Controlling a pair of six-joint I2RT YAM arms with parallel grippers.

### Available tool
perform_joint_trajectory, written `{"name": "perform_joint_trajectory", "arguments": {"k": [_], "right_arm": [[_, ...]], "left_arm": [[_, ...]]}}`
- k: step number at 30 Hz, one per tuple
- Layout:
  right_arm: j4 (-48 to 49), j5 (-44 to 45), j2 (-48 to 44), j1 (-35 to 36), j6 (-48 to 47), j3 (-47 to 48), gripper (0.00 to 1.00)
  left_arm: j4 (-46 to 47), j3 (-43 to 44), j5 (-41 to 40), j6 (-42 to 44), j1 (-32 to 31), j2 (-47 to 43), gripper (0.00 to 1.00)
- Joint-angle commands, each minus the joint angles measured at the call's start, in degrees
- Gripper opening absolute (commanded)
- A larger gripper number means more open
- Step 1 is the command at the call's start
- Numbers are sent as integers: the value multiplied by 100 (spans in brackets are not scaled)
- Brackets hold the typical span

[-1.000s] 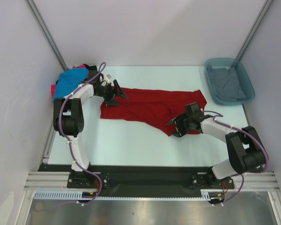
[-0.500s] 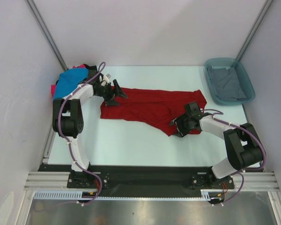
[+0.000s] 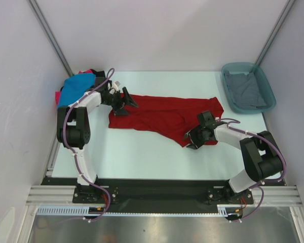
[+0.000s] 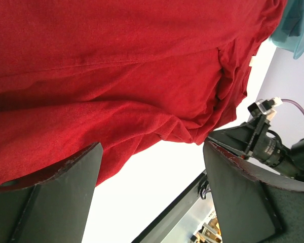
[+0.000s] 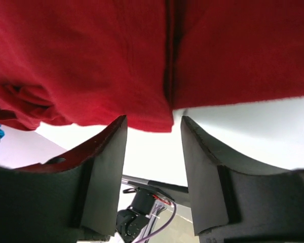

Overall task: Fold and stack the t-shirts
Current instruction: Fold the tshirt

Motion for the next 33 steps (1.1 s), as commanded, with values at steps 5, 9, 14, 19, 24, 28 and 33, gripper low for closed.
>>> {"name": "perform_joint_trajectory", "arguments": {"k": [5,9,14,19,24,28,33], "right_arm": [[307,-48,333,85,-69,72,45],[316,-40,316,94,-122,72,28],[131,75,140,111,-219,248,1],[-150,233,-202,182,-429,538,0],[-300,216,-291,191,-605,1003,0],[-405,268,-90,191,-807,1380,0],[-318,321,420,7,-1053,1864,0]], "left_arm": [[91,28,72,42,24,-268,87],[91,10,54,50,24,-268,87],[100,-7,45,50,24,-268,87],[108,-7,37,42,24,-250,87],[99,10,37,33,24,-206,87],[108,28,45,7,24,-189,87],[82,133,54,-11,24,-118,87]]}}
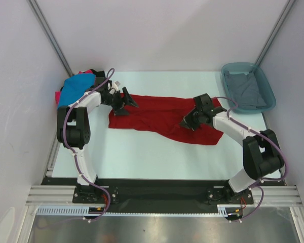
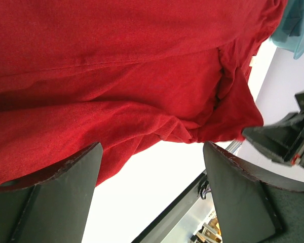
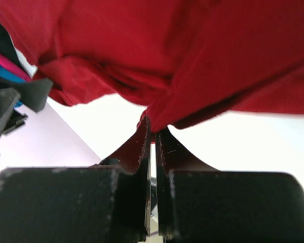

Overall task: Fold and stack the t-shirts
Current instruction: Fold the tshirt

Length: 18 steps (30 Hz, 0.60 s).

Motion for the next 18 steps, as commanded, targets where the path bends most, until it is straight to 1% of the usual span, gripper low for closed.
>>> {"name": "perform_joint_trajectory", "arguments": {"k": [1,5,7,8,15,16,18], "right_arm": [[-11,209,401,-162,-317,464,0],[-99,359,1068,-443,-597,1271,0],[-187,420,1280,-540,-668,1553,0],[-222,438,1377,-584,-721,1842,0],[-293,307,2133,-883,-950,2722,0],[-275,219,2316,-918,-959,2785,1],[-205,-141,2510,-989,-1029,2916,13]], "left_arm": [[73,151,76,-13,24,-118,87],[82,151,76,-31,32,-118,87],[108,125,67,-48,24,-127,87],[108,116,67,-57,24,-118,87],[126,160,85,-92,24,-39,87],[134,168,76,-101,24,-13,87],[126,177,85,-110,24,14,87]]}}
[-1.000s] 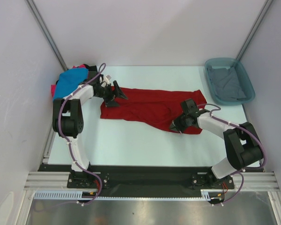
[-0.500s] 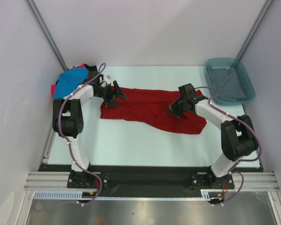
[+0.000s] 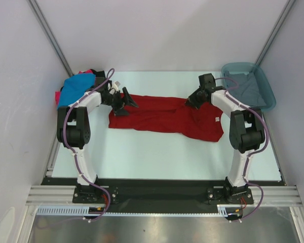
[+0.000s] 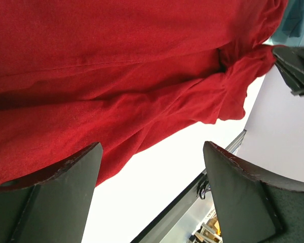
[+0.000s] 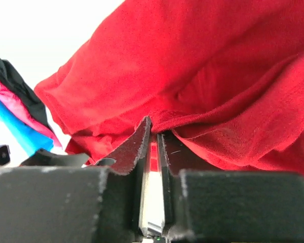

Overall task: Fold and stack the t-shirts
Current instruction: Fold the tshirt

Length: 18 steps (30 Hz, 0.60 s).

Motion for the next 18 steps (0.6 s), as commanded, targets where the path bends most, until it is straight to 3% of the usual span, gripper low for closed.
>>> {"name": "perform_joint_trajectory", "arguments": {"k": [1,5,7,8,10,14,18], "right_arm": [[-71,-310,467,-86,-268,540,10],[-169,-205,661,-182,-549,770,8],[-38,-484,697,-270,-637,823,22],[59,-608,767,-340,-673,876,35],[-62,-819,803,-394,-786,1060,41],[-949,4,496,-446,-1454,1464,52],[-1863,970,294,-569,-2349,1676,52]], "left_arm": [[124,177,85,-81,24,-4,87],[106,177,67,-73,24,14,87],[106,186,59,-73,24,31,87],[106,195,59,-81,24,49,87],[80,212,67,-81,24,66,87],[62,256,41,-73,24,58,87],[106,213,32,-82,24,14,87]]}}
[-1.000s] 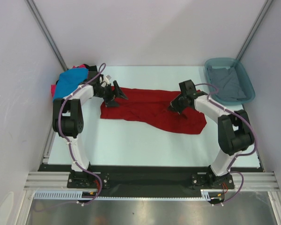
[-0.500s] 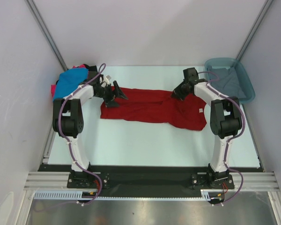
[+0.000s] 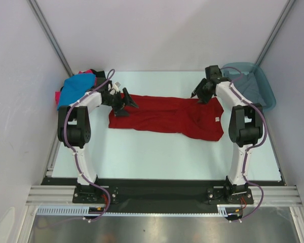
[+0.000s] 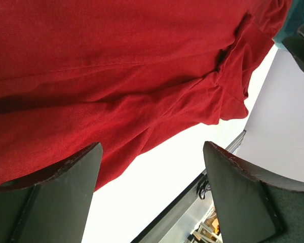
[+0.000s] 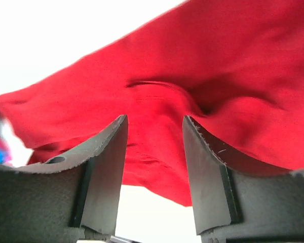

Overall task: Fold and stack the t-shirts
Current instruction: Fold the tshirt

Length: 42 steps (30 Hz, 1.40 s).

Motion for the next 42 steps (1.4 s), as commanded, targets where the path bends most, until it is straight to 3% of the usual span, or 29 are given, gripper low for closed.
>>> {"name": "perform_joint_trajectory", "arguments": {"k": [1,8,16,33,42], "right_arm": [[-1142,1122,-511,-80,-994,260,52],[-1339,1599,-1266,-150,-1347,-1013,44],[-987,1195,-1628,-186,-1197,-2262,40],[-864,685,-978,113,-1355,-2087,42],[-679,378,-1223,263,-1250,-2087,46]], "left_arm": [[115,173,37,-71,24,-100,87],[132,155,19,-88,24,-144,87],[141,120,19,-97,15,-161,87],[141,76,1,-115,15,-170,87],[124,94,-7,-123,15,-144,87]]}}
